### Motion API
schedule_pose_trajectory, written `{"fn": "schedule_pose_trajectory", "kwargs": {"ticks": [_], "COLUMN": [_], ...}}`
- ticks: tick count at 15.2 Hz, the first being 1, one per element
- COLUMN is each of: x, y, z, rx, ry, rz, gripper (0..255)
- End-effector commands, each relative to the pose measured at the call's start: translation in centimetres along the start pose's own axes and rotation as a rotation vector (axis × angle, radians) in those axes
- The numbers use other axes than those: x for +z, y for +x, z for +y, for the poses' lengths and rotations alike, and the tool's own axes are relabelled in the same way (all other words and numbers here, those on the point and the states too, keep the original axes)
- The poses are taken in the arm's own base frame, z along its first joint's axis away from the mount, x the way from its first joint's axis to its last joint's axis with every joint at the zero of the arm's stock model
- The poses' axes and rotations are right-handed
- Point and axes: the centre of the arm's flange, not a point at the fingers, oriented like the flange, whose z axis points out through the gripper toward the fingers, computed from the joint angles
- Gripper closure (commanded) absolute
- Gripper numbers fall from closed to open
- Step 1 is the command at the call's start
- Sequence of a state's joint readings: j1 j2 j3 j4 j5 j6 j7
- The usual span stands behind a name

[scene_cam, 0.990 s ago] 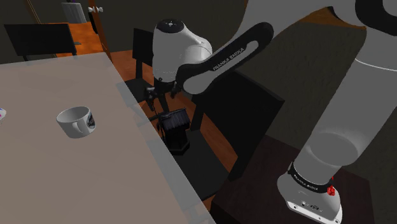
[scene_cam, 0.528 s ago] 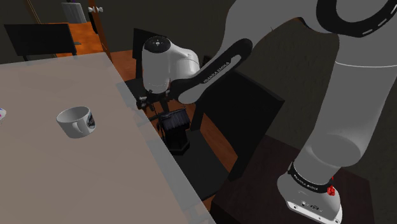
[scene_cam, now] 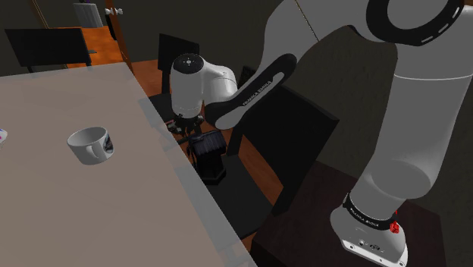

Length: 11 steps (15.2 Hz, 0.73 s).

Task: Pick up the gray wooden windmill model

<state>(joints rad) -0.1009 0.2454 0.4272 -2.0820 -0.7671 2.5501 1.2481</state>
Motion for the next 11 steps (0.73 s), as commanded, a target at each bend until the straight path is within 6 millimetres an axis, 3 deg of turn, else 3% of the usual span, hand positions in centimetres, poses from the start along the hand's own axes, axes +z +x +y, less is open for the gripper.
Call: {"fn": "schedule_pose_trajectory", "kwargs": {"ticks": [1,7,11], "x": [0.0,0.1,-1.8], "y": [0.0,-0.1,0.9], "z": [0.0,0.1,0.1], "rx": [0.0,0.0,0.0], "ry": [0.0,0.0,0.0], "rz": [0.0,0.0,0.0], "gripper": [255,255,255]}}
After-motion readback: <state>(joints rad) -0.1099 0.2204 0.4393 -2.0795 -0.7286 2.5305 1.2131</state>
